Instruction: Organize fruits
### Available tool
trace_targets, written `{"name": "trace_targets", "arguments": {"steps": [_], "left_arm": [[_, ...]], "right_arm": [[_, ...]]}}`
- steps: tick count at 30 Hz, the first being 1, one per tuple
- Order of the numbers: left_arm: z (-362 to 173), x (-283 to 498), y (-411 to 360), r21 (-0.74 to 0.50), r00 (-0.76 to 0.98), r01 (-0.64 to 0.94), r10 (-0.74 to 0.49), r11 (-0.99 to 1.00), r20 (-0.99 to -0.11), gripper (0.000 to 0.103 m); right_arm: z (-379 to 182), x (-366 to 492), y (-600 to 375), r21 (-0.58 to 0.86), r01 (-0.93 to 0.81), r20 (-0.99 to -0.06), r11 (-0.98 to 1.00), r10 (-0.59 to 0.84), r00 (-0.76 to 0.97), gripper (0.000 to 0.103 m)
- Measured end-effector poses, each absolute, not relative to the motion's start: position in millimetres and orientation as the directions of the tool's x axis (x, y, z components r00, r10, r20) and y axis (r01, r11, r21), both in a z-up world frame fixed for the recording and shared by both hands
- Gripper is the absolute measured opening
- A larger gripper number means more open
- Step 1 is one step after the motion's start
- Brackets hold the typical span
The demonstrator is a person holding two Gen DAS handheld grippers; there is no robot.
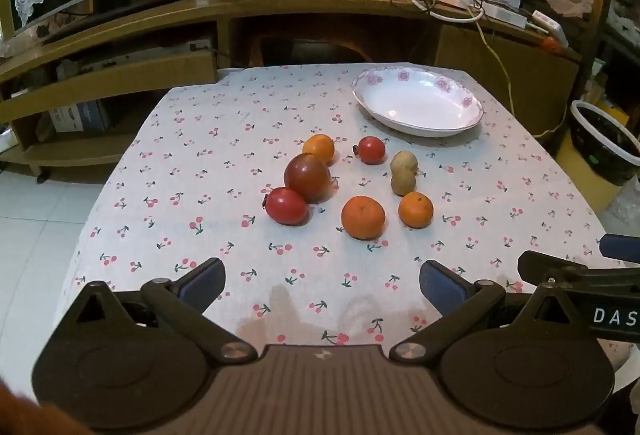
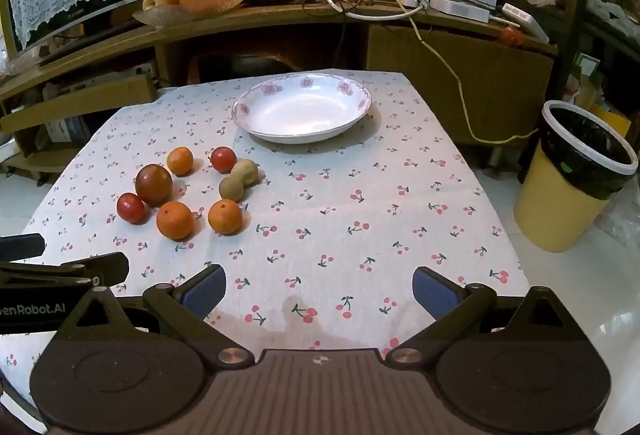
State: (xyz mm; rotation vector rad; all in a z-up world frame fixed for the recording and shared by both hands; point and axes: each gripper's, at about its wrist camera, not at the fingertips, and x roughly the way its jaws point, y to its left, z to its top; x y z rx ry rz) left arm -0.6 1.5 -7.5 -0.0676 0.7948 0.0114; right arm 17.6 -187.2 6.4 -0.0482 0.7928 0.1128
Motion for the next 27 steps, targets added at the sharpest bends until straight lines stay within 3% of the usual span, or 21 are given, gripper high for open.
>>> {"name": "trace_targets", "arguments": {"steps": [27], "left_arm": [[-15.4, 1.0, 2.0, -0.038, 0.688, -0.033, -0.005, 0.999, -0.725, 0.103]], "right_arm": [[1.8, 17.4, -186.2, 0.005, -0.129, -0.726, 0.992, 0.092, 0.682, 0.099]]}}
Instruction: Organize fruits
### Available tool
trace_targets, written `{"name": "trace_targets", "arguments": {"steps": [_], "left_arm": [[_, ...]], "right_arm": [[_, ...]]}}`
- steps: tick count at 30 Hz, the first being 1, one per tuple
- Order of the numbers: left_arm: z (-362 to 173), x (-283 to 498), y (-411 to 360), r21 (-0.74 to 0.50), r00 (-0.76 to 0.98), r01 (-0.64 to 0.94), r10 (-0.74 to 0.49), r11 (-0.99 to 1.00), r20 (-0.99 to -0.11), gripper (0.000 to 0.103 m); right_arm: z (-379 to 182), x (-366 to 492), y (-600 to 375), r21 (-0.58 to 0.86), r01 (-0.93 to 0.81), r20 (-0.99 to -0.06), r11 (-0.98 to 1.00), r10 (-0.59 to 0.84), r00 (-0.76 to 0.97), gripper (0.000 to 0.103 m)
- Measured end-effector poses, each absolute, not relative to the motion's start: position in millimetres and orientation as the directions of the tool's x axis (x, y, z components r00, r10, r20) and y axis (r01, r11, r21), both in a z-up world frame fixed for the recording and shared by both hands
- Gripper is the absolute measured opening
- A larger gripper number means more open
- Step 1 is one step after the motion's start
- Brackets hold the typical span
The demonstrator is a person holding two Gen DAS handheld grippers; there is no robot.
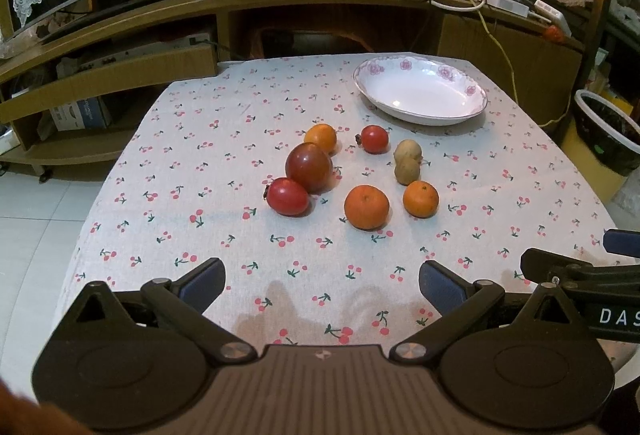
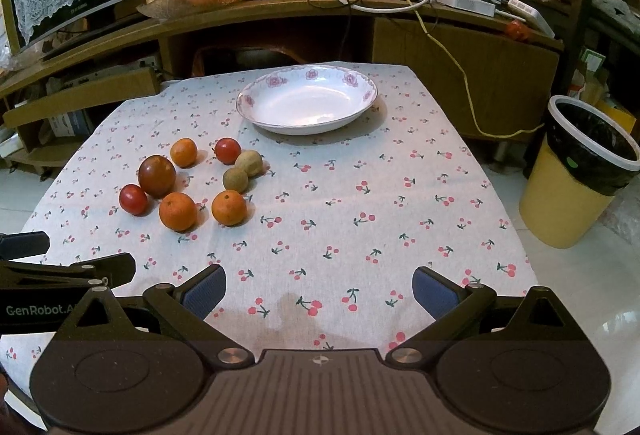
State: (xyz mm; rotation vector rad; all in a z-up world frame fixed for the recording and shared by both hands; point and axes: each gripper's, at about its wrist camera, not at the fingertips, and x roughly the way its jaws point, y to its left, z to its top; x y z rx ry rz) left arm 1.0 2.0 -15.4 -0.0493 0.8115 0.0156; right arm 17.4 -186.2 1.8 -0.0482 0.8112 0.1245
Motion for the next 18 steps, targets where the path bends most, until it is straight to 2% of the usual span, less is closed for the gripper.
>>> {"name": "trace_targets", "arguments": {"steps": [18], "left_arm": [[-17.0, 0.8, 2.1, -0.038, 0.686, -0.033, -0.005, 0.999, -0.727, 0.103]], "right_arm": [[0.9, 18.4, -184.5, 0.008, -0.130, -0.730, 0.992, 0.095, 0.677, 0.099]]}}
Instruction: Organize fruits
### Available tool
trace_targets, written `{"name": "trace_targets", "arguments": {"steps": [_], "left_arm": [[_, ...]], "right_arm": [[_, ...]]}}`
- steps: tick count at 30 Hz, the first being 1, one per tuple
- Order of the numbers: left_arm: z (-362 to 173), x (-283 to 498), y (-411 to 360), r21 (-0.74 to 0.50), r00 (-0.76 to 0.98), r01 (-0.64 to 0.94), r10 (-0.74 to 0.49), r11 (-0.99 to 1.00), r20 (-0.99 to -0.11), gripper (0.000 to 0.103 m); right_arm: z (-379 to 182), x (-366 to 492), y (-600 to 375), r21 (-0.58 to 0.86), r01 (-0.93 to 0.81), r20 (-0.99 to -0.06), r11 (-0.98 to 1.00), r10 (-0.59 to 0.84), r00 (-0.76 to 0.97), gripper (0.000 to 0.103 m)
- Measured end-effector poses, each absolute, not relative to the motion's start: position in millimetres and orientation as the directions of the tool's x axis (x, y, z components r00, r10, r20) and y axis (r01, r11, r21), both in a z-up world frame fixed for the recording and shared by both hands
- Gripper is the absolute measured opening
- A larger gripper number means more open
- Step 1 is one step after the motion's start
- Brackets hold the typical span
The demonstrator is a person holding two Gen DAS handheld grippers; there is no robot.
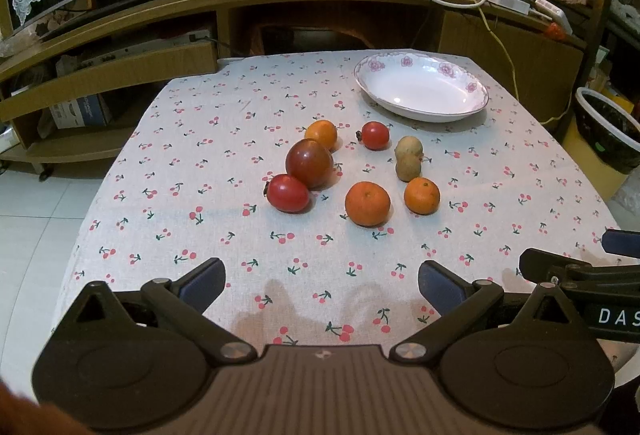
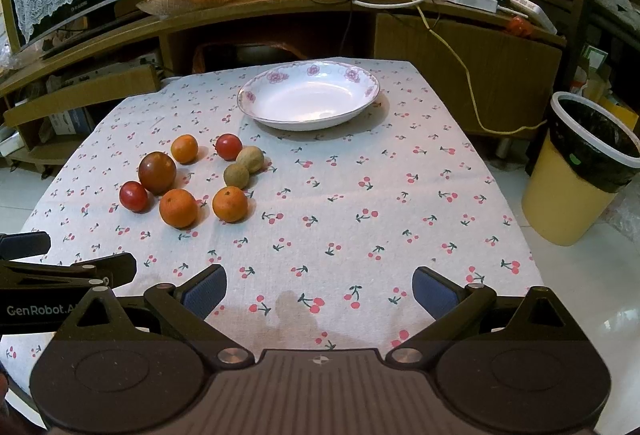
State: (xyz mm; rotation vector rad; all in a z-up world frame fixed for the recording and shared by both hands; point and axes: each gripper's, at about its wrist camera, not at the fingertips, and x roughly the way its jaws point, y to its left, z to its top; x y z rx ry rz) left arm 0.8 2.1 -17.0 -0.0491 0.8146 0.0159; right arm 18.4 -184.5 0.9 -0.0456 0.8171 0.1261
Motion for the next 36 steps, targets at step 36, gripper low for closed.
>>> {"name": "trace_targets", "arguments": {"steps": [36], "left_arm": [[-1, 6, 5, -0.014, 0.698, -0.035, 0.015, 0.999, -0.716, 0.102]], "right_arm": [[9, 27, -178, 0.090, -0.203, -0.748, 0.975, 0.201, 0.633, 0.090]]}}
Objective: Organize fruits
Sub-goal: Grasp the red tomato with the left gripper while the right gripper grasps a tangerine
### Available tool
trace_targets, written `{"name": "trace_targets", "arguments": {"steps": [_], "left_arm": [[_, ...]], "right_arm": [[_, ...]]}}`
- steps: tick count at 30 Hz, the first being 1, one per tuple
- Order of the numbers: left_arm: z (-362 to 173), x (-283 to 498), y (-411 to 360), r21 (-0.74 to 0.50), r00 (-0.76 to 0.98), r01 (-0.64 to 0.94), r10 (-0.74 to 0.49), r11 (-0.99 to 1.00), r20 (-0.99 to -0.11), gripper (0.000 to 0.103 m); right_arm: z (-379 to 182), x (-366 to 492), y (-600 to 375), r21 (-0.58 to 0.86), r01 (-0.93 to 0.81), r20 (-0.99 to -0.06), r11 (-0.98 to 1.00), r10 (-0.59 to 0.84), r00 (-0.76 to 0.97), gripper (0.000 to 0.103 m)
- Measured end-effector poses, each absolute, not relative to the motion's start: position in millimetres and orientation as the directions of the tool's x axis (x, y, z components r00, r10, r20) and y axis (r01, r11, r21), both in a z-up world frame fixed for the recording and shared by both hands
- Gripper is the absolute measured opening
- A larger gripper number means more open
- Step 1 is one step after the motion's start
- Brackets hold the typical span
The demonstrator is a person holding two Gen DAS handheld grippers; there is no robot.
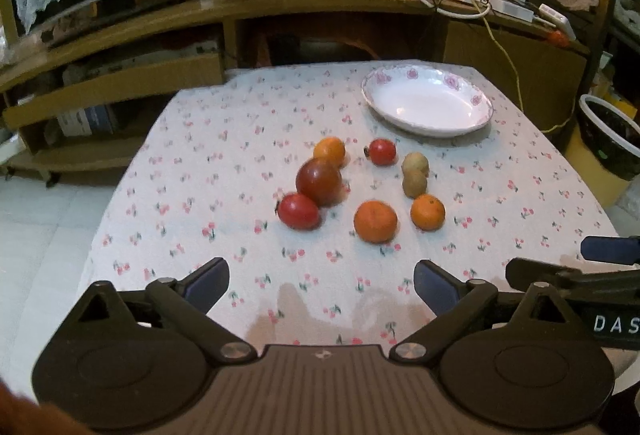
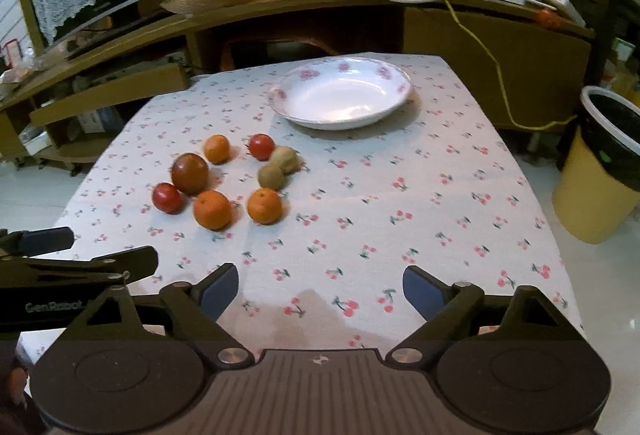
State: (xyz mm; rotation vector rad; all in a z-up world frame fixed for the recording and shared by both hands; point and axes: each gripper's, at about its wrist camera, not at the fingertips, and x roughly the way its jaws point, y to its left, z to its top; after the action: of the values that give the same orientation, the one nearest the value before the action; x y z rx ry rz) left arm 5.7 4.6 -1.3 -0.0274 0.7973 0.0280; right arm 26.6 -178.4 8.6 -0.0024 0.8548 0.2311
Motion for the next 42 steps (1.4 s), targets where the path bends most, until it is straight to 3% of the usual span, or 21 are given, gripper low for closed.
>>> {"name": "trace_targets", "arguments": {"steps": [16, 27, 30, 35, 42], "left_arm": [[-20, 61, 24, 0.040, 0.689, 0.149, -0.075, 0.988, -0.721, 0.102], [-40, 90, 41, -0.036, 0.660, 0.180, -0.148, 0.983, -0.736, 0.097], [-40, 93, 43, -0.017, 0.678, 0.171, -0.130, 0.985, -0.724, 0.092], [-40, 93, 45, -0.019, 0.674, 0.168, -0.129, 0.986, -0.727, 0.069], [-42, 90, 50, -0.032, 0.663, 0.186, -0.149, 0.982, -0.734, 0.066]], "right_arm": [[-4, 86, -153, 0.118, -0.444, -0.785, 0.888, 0.357, 0.506, 0.072], [-24, 116, -148, 0.141, -0.506, -0.809, 0.851, 0.394, 0.436, 0.047], [-26, 119, -146, 0.145, -0.519, -0.809, 0.843, 0.403, 0.429, 0.043], [-29, 119, -142, 0.137, -0.540, -0.802, 0.830, 0.413, 0.431, 0.043], [-28, 117, -141, 0.143, -0.559, -0.799, 0.817, 0.429, 0.421, 0.040]]}}
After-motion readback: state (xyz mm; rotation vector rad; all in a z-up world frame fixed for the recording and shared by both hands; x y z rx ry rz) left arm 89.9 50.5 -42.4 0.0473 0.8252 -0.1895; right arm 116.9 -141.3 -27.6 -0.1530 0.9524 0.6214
